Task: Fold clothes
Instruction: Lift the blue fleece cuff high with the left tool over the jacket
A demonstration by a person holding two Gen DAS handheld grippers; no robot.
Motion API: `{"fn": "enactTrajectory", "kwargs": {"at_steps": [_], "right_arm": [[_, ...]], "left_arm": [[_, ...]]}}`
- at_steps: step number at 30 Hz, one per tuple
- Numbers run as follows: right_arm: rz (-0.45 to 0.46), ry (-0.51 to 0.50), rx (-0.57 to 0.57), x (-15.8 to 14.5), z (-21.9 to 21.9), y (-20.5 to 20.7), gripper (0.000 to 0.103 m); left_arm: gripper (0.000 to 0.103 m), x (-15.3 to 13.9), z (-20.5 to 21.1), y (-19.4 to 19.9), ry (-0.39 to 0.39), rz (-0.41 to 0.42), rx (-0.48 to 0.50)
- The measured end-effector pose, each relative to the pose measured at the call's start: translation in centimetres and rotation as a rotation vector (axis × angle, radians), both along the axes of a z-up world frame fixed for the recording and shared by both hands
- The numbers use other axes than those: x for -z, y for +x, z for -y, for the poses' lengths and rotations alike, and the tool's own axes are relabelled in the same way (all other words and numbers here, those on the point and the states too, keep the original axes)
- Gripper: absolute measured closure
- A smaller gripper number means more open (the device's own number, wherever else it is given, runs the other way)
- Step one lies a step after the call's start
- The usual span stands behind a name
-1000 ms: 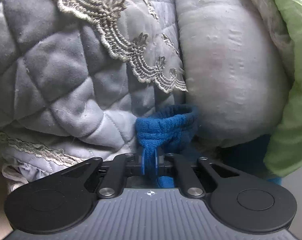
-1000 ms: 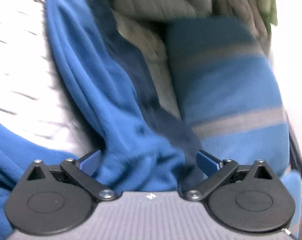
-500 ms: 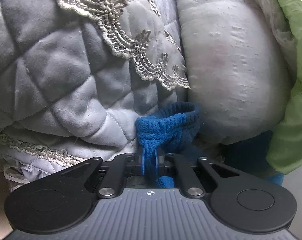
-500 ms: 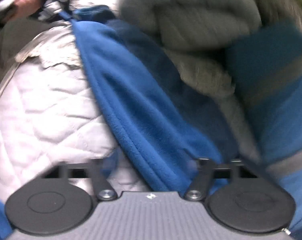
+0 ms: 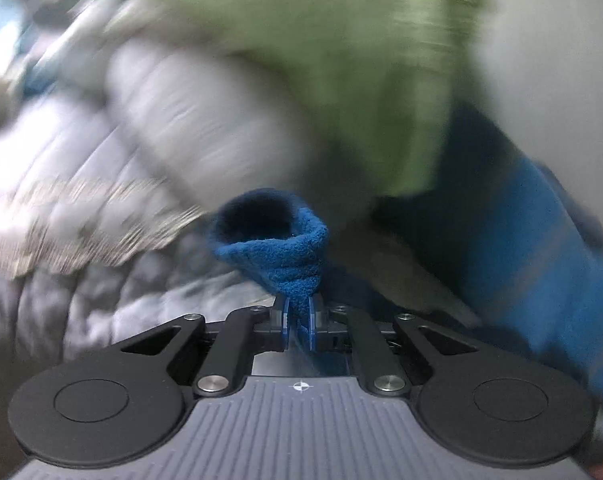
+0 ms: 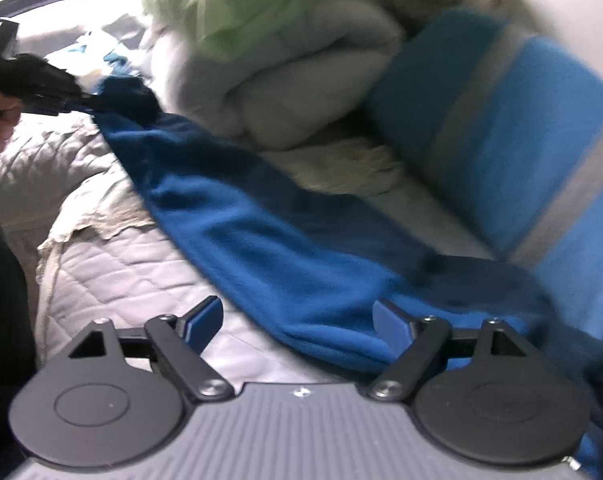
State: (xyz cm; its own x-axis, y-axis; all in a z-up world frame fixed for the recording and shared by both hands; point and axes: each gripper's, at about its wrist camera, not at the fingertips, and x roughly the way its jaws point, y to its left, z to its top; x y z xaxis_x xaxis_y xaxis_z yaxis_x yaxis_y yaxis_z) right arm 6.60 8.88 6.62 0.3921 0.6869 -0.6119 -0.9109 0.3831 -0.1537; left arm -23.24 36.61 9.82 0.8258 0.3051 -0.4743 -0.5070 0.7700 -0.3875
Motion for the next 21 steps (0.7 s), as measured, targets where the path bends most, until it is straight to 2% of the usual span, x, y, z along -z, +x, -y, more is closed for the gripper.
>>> {"fn": "enactTrajectory", "kwargs": {"at_steps": [4,7,8,14,18,21], "right_arm": [[-0.054,0.072,0.136,-1.4,5.3,3.3,0.019],[-0.085,0.110,0.245,-1.8,8.8,5.6,0.042],[-0.089,0.107,0.274,-1.5,9.3,6.3,0.048],[-0.108,0.076,0.290,1.0,8.7,7.9,0.053],[-0.149,0.057,0.241,2.4,5.6,8.8,0.056],[-0.177,0.050,0.236,3.6,2.9,9.6,0.056]], "left_arm": [[0.094,-4.5,4.3,2.3,0.235,0.031,0.145],[0.094,-8.3,6.1,4.5,0.352,0.096,0.203],[0.094,-9.4,6.3,5.5,0.367,0.120,0.201],[0.095,-14.6,6.2,12.2,0.410,0.196,0.068],[0.095,-17.3,5.3,16.0,0.394,0.242,0.005],[0.095,-19.2,5.4,18.1,0.385,0.290,0.012]]}}
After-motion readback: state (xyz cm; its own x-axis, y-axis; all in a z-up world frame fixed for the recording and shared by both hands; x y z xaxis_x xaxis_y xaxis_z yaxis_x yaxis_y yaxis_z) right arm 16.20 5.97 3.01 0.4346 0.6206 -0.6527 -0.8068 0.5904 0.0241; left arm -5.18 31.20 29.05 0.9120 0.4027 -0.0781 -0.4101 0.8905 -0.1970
